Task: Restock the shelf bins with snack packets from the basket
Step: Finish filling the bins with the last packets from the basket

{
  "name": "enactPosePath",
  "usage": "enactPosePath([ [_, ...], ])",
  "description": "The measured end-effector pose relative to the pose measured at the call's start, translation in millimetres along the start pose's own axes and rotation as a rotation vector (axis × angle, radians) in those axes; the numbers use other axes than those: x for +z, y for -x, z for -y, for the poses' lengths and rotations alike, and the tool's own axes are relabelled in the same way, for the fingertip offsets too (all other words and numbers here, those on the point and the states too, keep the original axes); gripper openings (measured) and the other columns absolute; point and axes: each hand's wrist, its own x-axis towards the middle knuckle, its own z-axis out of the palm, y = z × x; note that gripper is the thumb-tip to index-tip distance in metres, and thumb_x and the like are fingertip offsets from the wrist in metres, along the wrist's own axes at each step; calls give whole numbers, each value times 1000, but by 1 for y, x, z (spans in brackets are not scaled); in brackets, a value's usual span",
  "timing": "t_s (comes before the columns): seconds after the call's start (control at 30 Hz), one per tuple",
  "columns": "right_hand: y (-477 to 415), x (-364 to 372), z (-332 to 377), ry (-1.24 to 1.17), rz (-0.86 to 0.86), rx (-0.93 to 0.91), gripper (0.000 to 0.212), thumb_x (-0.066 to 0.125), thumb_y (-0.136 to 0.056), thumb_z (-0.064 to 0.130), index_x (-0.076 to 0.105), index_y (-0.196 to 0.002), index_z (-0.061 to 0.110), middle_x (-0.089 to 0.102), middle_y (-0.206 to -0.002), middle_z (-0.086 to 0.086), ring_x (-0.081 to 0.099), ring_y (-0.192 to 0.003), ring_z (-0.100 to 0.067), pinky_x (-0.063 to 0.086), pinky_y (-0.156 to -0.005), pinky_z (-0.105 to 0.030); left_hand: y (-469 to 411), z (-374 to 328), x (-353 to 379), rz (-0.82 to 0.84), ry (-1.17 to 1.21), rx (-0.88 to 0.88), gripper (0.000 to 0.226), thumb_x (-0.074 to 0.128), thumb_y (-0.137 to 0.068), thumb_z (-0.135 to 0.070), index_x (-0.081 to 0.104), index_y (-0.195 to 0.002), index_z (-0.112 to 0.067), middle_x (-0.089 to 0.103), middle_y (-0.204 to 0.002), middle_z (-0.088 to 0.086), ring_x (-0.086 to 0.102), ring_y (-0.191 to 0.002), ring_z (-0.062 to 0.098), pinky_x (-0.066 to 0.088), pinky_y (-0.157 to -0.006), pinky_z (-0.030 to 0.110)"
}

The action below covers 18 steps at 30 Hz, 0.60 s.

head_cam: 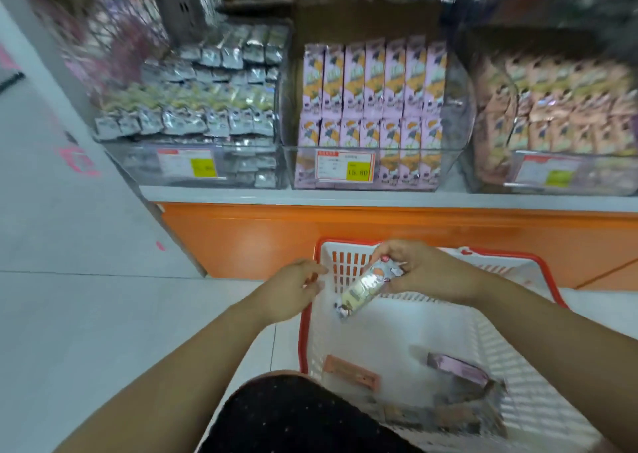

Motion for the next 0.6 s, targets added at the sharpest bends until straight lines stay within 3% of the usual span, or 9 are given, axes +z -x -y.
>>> enactPosePath([
  [0.07,9,-2,25,-49,-16,-29,34,67,-77,-13,58,-97,13,65,-93,-2,63,-81,-11,54,-74,-29,20,-13,-15,-110,163,28,28,46,-99,-21,57,-125,-25,52,-126,-11,50,-108,3,33,-80,-2],
  [0.13,11,0,48,-104,-22,-38,35,64,-77,-17,57,-97,11,65,-93,-8,63,-82,-18,54,-77,-36,40,-23,-32,-192,285,74,21,47,-99,-22,59,-111,-34,57,-112,-17,53,-97,-1,35,-72,-3],
  [0.2,9,5,71,-197,-31,-44,34,58,-80,-19,55,-96,11,63,-93,-7,64,-80,-17,57,-74,-31,59,-30,-48,-251,402,135,17,50,-97,-24,58,-102,-39,61,-107,-19,57,-94,-1,40,-76,6],
  [0.27,5,11,95,-321,-27,-55,31,54,-84,-17,54,-97,11,61,-97,-3,66,-85,-17,58,-81,-34,78,-36,-61,-303,488,185,18,54,-95,-24,60,-102,-39,64,-105,-19,62,-89,0,46,-79,15],
  [0.4,-4,23,141,-498,-12,-67,36,48,-87,-16,56,-105,14,59,-105,-8,66,-89,-22,59,-77,-34,114,-39,-88,-410,564,257,24,58,-92,-15,63,-110,-29,69,-100,-14,65,-82,2,49,-71,17],
  [0.6,-40,39,198,-522,-72,-192,42,53,-90,-4,51,-127,15,66,-95,-10,69,-84,-22,59,-78,-31,132,-23,-128,-624,641,252,48,69,-80,-29,57,-127,-28,65,-120,-13,62,-109,4,48,-96,27],
])
